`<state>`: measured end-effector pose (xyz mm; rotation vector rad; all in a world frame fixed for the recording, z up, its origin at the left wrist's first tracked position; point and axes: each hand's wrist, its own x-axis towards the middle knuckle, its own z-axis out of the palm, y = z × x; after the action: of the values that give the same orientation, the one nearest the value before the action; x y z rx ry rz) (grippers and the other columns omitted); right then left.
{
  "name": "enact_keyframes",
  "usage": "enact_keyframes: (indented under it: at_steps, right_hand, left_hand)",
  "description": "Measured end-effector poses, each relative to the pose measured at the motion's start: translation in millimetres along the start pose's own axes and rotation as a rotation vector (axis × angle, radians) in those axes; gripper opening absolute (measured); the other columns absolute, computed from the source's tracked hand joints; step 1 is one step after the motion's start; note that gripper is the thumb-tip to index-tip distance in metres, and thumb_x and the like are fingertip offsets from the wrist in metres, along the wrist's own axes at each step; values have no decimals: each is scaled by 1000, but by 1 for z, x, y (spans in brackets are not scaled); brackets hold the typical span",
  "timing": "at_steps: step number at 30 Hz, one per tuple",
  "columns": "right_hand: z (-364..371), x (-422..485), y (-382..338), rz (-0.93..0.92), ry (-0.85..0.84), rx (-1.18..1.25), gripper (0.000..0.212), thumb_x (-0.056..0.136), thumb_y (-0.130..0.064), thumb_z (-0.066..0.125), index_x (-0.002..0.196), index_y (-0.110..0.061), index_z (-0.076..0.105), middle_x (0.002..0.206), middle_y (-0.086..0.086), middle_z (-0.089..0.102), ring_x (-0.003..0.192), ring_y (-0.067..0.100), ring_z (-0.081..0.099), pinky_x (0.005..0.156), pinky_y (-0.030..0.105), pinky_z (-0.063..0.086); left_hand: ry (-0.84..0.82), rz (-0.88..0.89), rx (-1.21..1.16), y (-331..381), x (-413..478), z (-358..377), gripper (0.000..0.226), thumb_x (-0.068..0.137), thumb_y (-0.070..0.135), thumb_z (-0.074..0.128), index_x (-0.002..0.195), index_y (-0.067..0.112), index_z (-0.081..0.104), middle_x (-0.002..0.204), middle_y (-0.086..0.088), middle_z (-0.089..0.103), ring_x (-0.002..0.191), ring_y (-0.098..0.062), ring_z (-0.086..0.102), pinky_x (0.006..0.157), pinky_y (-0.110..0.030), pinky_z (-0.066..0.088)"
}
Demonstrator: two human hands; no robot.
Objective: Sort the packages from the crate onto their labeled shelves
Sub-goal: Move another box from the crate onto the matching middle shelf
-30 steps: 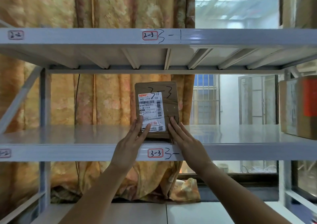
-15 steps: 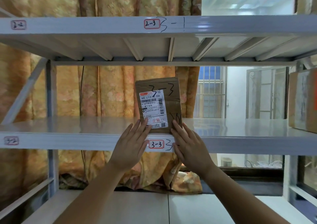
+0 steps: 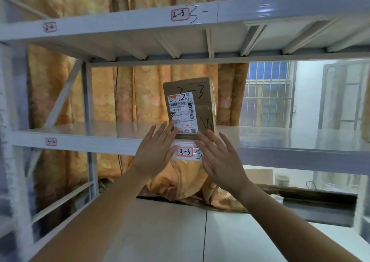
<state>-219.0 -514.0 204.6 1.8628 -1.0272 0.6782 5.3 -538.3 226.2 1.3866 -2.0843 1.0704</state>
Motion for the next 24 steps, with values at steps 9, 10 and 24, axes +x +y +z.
enact_keyframes:
  at_steps: [9,10,24]
  right_hand:
    - [-20,4,1,16,-14,91,49,87,-28,44,132,-10,53,139,9,51,132,28,44,113,47,24]
    - [-22,3,3,9,-15,96,50,86,-28,44,132,-10,53,139,10,51,131,29,44,113,48,25]
    - [-27,27,-133,-215,34,518,54,80,-18,59,133,-9,52,141,10,48,131,31,44,111,50,31]
  left_hand:
    - [-28,-23,82,13,-15,-53,59,99,36,9,141,9,39,148,-9,36,137,-26,34,112,-45,26]
    - [-32,-21,101,14,-17,-58,57,97,34,14,140,8,41,146,-10,39,135,-27,36,111,-45,31]
    - [-340,-375,317,-59,-197,-133,56,96,33,19,142,5,32,146,-13,37,135,-29,36,112,-44,20]
